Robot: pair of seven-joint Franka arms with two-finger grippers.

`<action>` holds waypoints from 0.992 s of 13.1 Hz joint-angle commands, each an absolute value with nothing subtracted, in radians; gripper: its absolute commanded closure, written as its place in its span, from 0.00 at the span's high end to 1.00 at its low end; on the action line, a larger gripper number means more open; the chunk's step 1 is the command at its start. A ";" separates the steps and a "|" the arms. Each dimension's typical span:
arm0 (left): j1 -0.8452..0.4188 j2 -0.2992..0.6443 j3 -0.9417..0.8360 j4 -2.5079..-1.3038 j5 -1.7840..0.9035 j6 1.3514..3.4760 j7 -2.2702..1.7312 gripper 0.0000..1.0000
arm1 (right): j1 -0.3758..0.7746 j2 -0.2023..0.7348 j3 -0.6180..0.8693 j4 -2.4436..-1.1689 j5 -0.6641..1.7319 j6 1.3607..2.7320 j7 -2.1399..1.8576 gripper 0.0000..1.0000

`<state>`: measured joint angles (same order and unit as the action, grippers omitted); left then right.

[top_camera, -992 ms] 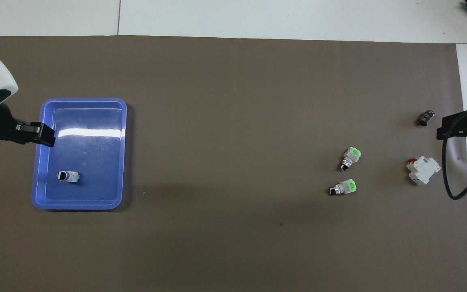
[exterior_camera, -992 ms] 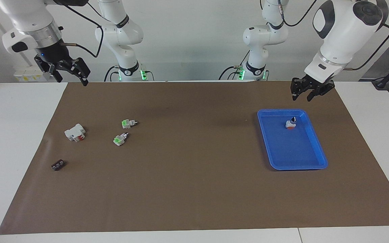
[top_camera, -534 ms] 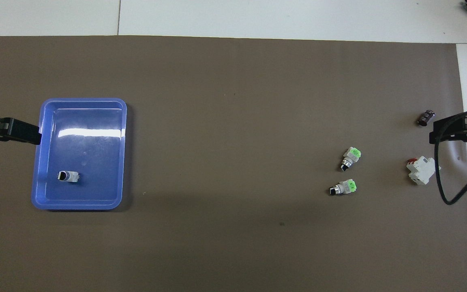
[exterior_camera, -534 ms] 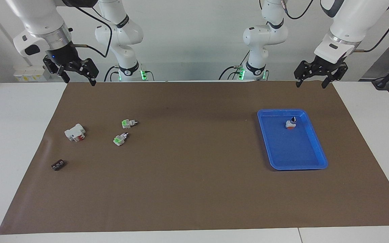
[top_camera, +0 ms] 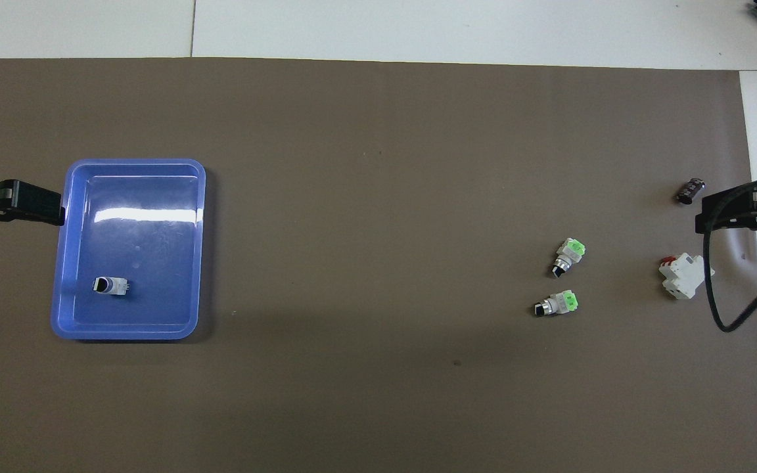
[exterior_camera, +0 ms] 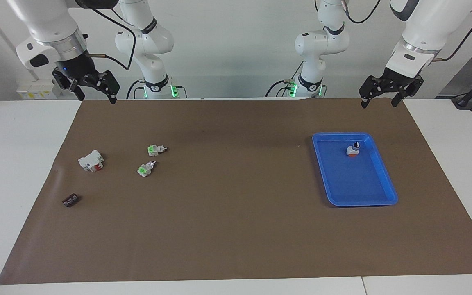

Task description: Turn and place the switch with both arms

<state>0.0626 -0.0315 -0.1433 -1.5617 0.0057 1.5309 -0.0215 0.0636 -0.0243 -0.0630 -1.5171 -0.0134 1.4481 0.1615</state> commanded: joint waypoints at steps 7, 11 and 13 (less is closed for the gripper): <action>0.066 -0.049 -0.140 -1.589 0.026 1.552 0.021 1.00 | 0.071 -0.029 -0.061 -1.519 -0.034 1.442 0.170 1.00; 0.066 -0.049 -0.143 -1.594 0.020 1.583 0.018 1.00 | 0.071 -0.029 -0.061 -1.519 -0.032 1.439 0.172 1.00; 0.066 -0.055 -0.143 -1.608 0.017 1.589 0.018 1.00 | 0.071 -0.029 -0.061 -1.519 -0.028 1.443 0.187 1.00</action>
<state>0.0625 -0.0314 -0.1418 -1.5680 0.0078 1.5573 0.0055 0.0703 -0.0243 -0.0619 -1.5171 -0.0253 1.4481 0.1654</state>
